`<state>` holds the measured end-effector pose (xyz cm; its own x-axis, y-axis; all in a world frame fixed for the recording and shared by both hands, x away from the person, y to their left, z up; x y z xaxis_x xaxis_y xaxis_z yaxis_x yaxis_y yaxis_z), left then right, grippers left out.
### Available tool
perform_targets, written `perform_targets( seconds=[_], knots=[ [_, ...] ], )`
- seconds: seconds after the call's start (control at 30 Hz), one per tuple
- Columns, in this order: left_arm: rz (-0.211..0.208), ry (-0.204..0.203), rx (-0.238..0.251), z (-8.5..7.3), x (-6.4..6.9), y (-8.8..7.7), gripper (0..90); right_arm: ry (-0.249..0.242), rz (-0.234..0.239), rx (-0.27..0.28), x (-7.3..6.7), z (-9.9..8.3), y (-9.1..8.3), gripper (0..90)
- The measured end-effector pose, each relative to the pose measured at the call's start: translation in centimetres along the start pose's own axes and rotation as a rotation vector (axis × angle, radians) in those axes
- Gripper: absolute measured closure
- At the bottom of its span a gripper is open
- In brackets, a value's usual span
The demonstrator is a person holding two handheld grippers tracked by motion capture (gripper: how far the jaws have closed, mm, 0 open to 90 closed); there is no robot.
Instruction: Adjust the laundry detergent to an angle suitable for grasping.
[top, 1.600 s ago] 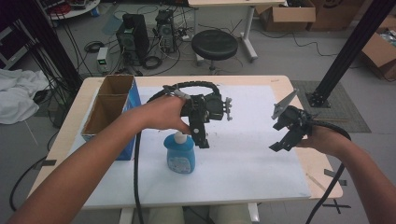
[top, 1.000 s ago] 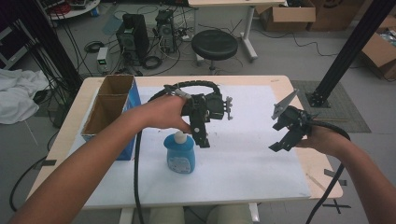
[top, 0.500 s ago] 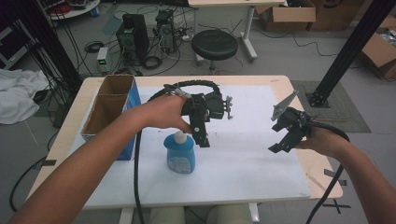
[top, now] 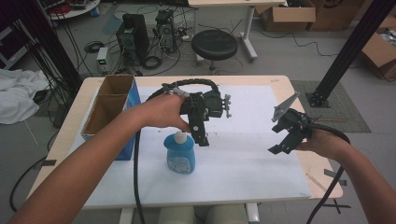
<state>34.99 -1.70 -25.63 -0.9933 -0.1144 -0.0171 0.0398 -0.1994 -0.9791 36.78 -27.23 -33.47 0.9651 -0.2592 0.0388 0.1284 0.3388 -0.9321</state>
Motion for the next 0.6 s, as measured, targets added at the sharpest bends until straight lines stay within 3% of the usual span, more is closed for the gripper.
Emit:
perform_targets(
  seconds=[0.6],
  knots=[
    [0.006,-0.021,-0.001,-0.4,-0.9,-0.5,20.0,0.028,-0.006,0.120,-2.3,-0.7,1.0,17.1]
  ],
)
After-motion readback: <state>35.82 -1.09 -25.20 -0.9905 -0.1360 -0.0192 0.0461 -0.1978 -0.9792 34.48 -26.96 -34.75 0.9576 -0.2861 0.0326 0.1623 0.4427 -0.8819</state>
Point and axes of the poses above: each handheld gripper's, and its own axes: y roughly forward along the jaws, z roughly out of its top, x roughly to its right, the point moved 4 cm from there along y, roughly forward along the jaws, and after that the axes turned 7 degrees about -y, right-handed, at the moved point
